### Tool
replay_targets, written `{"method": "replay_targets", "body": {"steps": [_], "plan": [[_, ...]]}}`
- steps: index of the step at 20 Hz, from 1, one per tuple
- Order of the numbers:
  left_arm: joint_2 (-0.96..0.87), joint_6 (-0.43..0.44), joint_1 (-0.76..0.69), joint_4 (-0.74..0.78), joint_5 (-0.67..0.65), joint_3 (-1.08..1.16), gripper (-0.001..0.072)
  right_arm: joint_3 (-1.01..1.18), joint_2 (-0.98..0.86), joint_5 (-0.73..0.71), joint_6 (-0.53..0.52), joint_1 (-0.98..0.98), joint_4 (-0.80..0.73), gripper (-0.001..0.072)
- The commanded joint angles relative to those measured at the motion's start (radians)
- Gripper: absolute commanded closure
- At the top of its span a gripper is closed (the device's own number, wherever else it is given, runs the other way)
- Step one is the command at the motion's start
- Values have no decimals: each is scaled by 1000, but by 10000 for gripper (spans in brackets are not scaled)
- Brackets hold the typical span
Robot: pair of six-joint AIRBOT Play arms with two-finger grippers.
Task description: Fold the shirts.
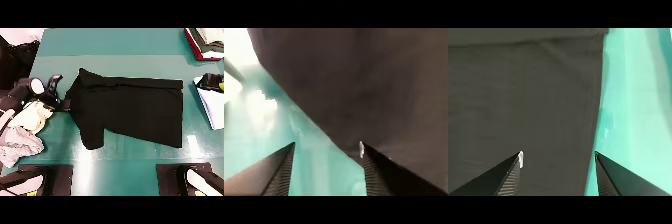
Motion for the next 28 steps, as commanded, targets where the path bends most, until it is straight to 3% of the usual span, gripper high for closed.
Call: {"method": "replay_targets", "body": {"steps": [1, 7, 8, 11, 14, 17, 22, 28], "plan": [[20, -13, 0, -63, 141, -102, 218, -94, 74, -21, -2, 0, 19, 205], [-24, -22, 0, -130, 197, -103, 220, -101, 103, -13, -2, 0, 18, 206], [-31, -32, 0, -130, 198, -103, 312, -101, 103, -4, -2, 0, 18, 206], [-27, -30, 0, -129, 202, -102, 683, -101, 102, 31, -2, 0, 17, 208], [28, 0, 0, -78, 109, -90, 682, -159, 103, 118, -8, -1, 8, 208], [154, 45, 0, -48, 24, -90, 682, -350, 103, 149, -8, -1, 7, 208], [235, 78, 0, -50, -17, -91, 682, -650, 102, 96, 12, -4, 10, 208], [235, 77, 0, -50, -17, -91, 681, -801, 102, -2, 11, -3, 117, 208]]}}
